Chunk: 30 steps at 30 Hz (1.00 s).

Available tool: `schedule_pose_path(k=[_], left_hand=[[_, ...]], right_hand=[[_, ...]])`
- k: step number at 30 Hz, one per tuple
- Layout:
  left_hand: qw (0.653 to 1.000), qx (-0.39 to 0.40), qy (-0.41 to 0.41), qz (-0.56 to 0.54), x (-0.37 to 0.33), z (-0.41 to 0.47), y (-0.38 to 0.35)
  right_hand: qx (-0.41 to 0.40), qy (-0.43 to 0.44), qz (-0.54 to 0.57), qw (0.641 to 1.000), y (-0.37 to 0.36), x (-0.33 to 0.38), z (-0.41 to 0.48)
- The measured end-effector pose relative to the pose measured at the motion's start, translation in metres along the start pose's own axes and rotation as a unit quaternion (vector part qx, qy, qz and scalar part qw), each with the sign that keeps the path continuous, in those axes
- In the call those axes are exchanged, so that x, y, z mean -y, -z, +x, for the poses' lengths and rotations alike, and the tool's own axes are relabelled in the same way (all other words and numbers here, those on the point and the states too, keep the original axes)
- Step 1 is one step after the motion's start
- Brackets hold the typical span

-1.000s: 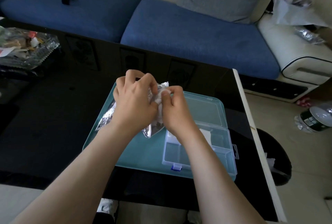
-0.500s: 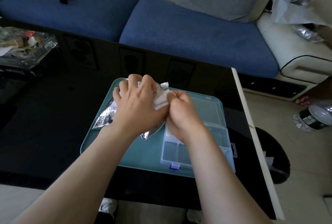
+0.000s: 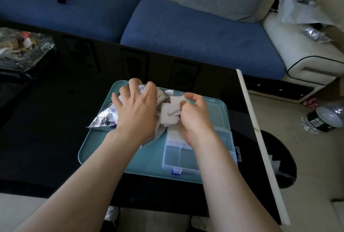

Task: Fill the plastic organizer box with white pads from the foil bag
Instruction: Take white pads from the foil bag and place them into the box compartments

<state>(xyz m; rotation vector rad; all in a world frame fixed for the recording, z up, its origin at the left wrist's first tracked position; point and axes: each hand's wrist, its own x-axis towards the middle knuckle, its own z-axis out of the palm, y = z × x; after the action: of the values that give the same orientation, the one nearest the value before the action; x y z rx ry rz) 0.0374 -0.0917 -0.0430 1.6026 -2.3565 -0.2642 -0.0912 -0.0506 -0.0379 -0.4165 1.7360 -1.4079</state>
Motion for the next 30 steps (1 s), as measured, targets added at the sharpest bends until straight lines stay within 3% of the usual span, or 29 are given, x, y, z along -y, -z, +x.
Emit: schedule_pose_path(k=[7,12,17,19,21,23,26,30], left_hand=[[0.998,0.048,-0.027,0.036,-0.014,-0.003,0.01],[0.994,0.055,-0.097,-0.021,-0.026,-0.008,0.019],[0.964,-0.011,-0.134,-0.231,-0.043,-0.007,0.019],[0.948,-0.035,-0.09,-0.303,-0.049,-0.005,0.02],[0.929,-0.005,-0.013,-0.371,-0.056,-0.002,0.019],[0.871,0.073,0.052,-0.483,-0.061,0.001,0.017],[0.679,0.208,0.13,-0.692,-0.072,0.0,0.023],[0.558,0.245,0.194,-0.769,-0.078,-0.001,0.027]], right_hand=[[-0.05,0.036,0.002,0.998,0.012,0.005,-0.003],[-0.045,0.052,-0.001,0.998,0.024,0.009,-0.003],[-0.038,0.095,0.036,0.994,0.034,0.02,-0.007],[-0.022,0.098,0.071,0.992,0.036,0.024,-0.01],[-0.009,0.105,0.094,0.99,0.038,0.029,-0.013],[0.005,0.121,0.114,0.986,0.04,0.034,-0.015],[0.019,0.157,0.106,0.982,0.045,0.036,-0.015],[0.03,0.213,0.006,0.977,0.054,0.033,-0.016]])
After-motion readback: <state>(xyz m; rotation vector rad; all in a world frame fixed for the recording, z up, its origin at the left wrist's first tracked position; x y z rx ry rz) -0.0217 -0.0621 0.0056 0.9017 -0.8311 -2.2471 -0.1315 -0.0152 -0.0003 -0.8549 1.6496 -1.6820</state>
